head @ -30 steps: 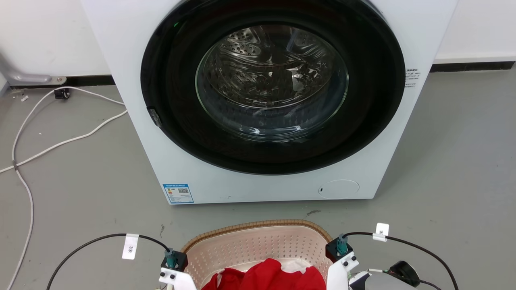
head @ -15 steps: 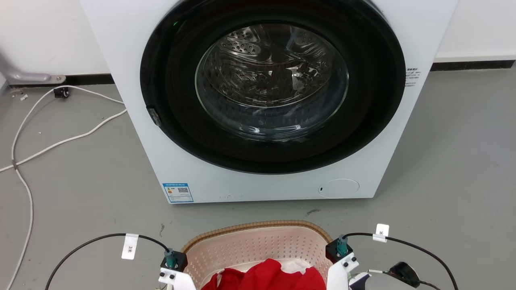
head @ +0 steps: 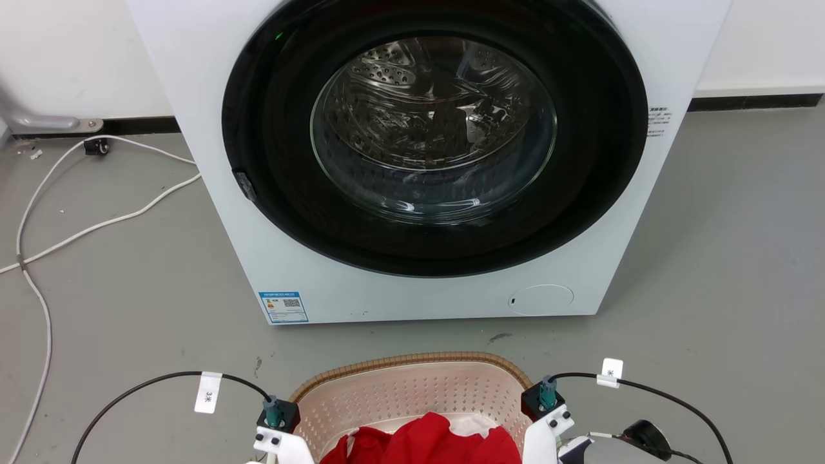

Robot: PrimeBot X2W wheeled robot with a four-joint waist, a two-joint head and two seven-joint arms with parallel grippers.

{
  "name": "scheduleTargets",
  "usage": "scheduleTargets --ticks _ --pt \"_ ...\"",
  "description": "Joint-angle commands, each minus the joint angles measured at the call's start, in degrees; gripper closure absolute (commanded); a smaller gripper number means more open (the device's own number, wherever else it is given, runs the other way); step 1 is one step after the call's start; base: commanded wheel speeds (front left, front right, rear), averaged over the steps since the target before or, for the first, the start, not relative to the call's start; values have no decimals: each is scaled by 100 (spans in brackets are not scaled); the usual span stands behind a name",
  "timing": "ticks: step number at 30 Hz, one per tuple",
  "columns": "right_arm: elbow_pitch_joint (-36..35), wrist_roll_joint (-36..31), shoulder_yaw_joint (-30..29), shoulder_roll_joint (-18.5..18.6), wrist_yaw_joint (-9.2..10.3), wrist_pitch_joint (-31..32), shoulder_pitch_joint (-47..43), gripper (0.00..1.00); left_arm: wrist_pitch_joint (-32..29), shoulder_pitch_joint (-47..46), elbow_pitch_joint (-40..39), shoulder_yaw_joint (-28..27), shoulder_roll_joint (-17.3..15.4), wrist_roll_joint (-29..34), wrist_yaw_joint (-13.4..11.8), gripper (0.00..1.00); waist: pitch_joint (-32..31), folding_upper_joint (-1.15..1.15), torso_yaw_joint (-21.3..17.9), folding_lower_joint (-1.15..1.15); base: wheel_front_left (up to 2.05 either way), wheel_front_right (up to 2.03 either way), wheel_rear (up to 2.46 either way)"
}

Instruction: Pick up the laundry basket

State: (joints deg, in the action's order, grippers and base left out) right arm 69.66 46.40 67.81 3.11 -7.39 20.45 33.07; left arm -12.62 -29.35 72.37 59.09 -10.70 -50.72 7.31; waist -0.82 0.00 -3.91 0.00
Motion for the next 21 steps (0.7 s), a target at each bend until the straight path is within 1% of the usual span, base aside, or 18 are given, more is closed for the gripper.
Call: scheduleTargets --ticks 1,21 --pt "-17 -21 55 -43 -18 -9 70 100 56 -111 -36 27 20 -2 18 100 1 0 0 0 0 0 0" --pt "15 125 216 -44 -18 -41 88 100 111 -160 -13 274 10 -230 18 100 21 0 27 0 0 0 0"
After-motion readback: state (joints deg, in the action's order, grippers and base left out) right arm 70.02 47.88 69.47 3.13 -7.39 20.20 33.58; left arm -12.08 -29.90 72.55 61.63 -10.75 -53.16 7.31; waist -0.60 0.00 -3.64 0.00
